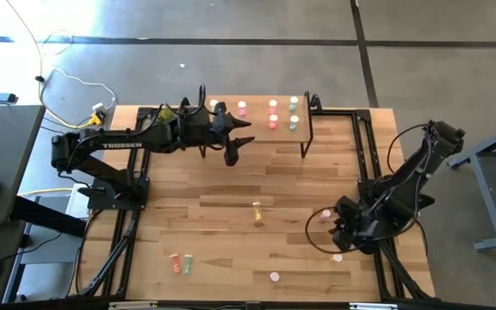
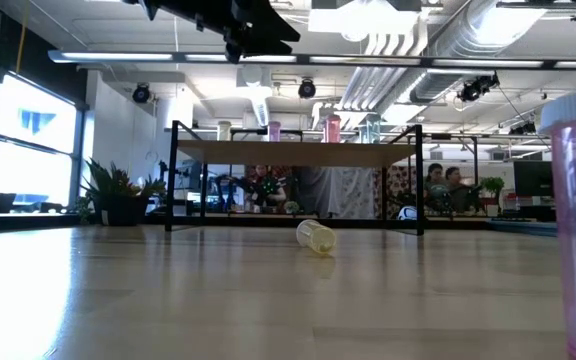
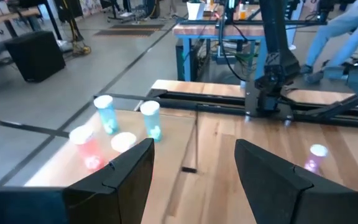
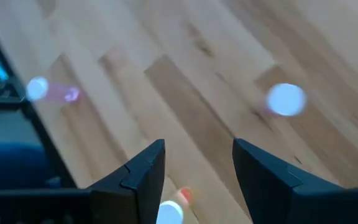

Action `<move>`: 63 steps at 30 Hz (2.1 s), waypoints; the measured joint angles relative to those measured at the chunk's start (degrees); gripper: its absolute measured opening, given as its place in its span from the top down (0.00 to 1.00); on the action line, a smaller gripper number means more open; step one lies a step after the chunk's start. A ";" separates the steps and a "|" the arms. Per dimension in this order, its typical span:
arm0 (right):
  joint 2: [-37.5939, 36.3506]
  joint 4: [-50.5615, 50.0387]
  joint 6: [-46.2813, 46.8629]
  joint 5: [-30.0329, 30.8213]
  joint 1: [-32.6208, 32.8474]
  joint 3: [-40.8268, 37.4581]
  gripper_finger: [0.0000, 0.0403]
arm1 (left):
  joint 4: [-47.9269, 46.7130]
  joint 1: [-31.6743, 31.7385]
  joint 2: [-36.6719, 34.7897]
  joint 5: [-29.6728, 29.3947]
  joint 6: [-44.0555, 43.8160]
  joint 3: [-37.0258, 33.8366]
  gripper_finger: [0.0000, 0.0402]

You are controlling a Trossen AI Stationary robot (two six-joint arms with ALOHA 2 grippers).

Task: Pick and place medicine bottles onto shelf by color
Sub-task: Put the bottom pink bottle on the shelf

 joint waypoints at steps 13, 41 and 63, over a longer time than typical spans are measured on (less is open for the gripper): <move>6.33 16.94 -26.89 -0.68 -3.37 0.00 0.56 | -7.73 -6.07 -2.45 -1.97 -8.04 0.02 0.46; 30.26 53.72 -59.69 -7.80 -6.79 0.00 0.56 | -16.37 -14.78 -6.03 -8.72 -10.62 0.02 0.46; 38.03 62.51 -51.86 -5.02 -5.29 0.11 0.56 | -16.49 -16.69 -6.01 -8.06 -8.62 0.00 0.46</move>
